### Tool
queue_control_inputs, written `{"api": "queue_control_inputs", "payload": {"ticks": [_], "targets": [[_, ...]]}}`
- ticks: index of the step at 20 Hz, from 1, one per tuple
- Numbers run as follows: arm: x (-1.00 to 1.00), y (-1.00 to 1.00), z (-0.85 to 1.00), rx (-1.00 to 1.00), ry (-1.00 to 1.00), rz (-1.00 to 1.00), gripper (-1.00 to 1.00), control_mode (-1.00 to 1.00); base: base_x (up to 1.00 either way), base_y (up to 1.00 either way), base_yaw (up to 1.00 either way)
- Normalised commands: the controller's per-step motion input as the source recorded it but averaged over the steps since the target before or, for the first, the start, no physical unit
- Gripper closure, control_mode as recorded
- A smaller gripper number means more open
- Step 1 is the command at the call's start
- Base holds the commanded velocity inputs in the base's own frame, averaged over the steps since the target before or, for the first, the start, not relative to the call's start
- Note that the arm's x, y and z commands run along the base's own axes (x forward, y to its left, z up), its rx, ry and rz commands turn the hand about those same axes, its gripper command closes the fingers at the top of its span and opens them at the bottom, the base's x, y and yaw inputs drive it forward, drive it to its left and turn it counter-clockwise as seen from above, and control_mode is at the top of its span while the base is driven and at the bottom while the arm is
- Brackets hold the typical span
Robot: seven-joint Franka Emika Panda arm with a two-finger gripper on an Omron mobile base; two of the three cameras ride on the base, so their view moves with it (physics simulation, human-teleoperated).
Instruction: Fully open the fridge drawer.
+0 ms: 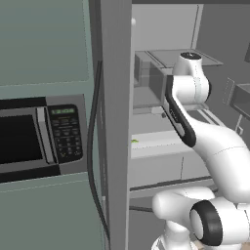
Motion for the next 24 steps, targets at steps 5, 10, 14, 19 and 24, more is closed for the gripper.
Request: {"api": "queue_control_inputs", "payload": {"ticks": [5, 10, 14, 19, 24], "targets": [[-0.14, -0.12, 0.0, 0.0, -0.03, 0.0, -1.0, -1.0, 0.0, 0.0, 0.0], [-0.05, 0.0, 0.0, 0.0, 0.0, 0.0, -1.0, -1.0, 0.0, 0.0, 0.0], [-0.32, 0.0, 0.0, 0.0, 0.0, 0.0, -1.0, -1.0, 0.0, 0.0, 0.0], [-0.34, -0.12, 0.0, 0.0, 0.0, 0.0, -1.0, -1.0, 0.0, 0.0, 0.0], [-0.15, -0.07, 0.0, 0.0, 0.0, 0.0, -1.0, -1.0, 0.0, 0.0, 0.0]]}}
